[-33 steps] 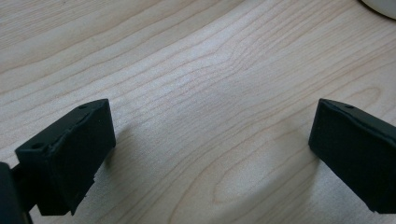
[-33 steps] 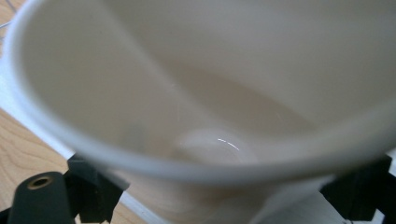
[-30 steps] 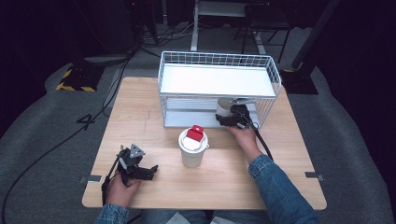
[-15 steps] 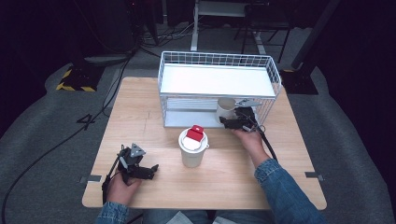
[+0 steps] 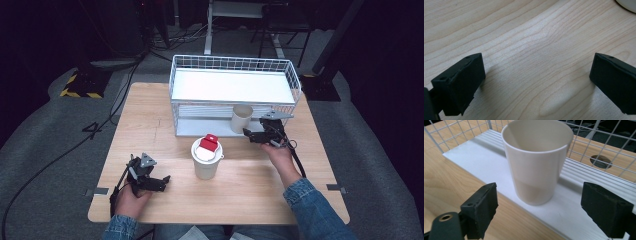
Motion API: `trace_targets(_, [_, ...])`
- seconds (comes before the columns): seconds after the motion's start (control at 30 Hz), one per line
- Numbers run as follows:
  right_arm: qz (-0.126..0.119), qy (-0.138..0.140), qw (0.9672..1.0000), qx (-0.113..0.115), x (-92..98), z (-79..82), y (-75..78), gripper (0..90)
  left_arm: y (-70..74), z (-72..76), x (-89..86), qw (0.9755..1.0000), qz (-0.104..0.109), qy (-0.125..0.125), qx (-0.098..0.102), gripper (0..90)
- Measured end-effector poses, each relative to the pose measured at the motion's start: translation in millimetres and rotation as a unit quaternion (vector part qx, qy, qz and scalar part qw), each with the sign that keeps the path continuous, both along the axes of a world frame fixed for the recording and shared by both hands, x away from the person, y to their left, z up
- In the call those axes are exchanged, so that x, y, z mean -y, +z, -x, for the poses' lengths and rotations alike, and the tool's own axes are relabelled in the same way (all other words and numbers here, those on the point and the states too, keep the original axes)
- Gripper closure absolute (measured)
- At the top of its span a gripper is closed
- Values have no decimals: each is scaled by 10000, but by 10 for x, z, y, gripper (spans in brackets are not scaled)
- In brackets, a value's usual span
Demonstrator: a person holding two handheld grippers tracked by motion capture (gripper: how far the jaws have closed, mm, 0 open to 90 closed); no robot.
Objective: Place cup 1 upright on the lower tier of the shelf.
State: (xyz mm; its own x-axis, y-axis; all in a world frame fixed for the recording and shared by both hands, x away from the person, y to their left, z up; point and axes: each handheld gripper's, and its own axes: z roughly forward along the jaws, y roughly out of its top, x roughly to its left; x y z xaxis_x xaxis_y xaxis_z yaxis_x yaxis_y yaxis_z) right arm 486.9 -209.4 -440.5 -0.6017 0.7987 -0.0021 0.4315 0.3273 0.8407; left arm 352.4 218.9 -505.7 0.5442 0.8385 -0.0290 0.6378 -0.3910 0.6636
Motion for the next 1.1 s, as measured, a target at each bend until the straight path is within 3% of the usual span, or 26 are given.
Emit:
trace_targets(0.23, [48,192,9998,-9,144,213,114,147,0,2,0,10000,-5,3,5,7])
trace_targets(0.37, [187,145,9997,-59,208,309,177,147,-3,8,5,10000,14,23,13,7])
trace_targets(0.53, [88,217,9997,-51,296,432,236,147,-3,9,6,10000,16,24,15,6])
trace_targets(0.63, [27,277,9996,0,363,537,272,145,-3,9,6,10000,15,23,13,6])
trace_targets(0.73, [164,312,9993,80,409,656,297,140,-3,8,6,10000,16,22,13,7])
trace_targets(0.77, [157,341,9991,177,451,747,302,138,-3,8,7,10000,21,27,13,6])
trace_targets(1.1, [-106,427,9988,194,654,1047,309,137,-2,-15,65,9999,6,130,8,4])
